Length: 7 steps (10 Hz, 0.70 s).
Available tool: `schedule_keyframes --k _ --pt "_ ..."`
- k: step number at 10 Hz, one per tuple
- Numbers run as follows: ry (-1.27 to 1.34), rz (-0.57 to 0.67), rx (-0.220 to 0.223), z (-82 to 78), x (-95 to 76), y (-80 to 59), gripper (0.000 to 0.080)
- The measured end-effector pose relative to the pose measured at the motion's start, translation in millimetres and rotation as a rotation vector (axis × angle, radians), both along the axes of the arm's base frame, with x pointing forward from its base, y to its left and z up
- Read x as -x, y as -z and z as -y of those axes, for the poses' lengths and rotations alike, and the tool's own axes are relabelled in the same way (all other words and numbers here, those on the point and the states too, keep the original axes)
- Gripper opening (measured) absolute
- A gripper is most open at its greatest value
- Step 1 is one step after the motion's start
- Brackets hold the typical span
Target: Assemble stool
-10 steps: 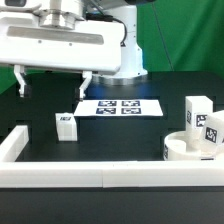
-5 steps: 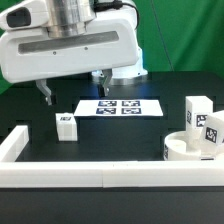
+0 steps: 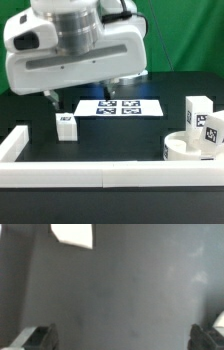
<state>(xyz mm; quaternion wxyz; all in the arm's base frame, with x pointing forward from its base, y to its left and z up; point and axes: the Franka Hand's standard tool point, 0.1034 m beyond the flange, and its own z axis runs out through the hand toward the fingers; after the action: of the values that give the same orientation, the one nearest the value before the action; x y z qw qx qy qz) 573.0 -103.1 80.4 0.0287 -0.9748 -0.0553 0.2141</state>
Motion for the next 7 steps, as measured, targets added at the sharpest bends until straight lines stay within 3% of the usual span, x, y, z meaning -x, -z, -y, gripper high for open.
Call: schedule_keyframes --k 1,2,4,7 --pt "0.040 -0.050 0.060 9.3 -1.1 6.7 0.0649" --pt "0.149 -0.134 0.117 21.9 8.4 13.9 0.0649" --pt "0.227 -0.155 0.078 33.7 9.0 19.5 0.0649" --pt "0.214 -0.162 0.077 30.8 10.8 21.4 0.0649"
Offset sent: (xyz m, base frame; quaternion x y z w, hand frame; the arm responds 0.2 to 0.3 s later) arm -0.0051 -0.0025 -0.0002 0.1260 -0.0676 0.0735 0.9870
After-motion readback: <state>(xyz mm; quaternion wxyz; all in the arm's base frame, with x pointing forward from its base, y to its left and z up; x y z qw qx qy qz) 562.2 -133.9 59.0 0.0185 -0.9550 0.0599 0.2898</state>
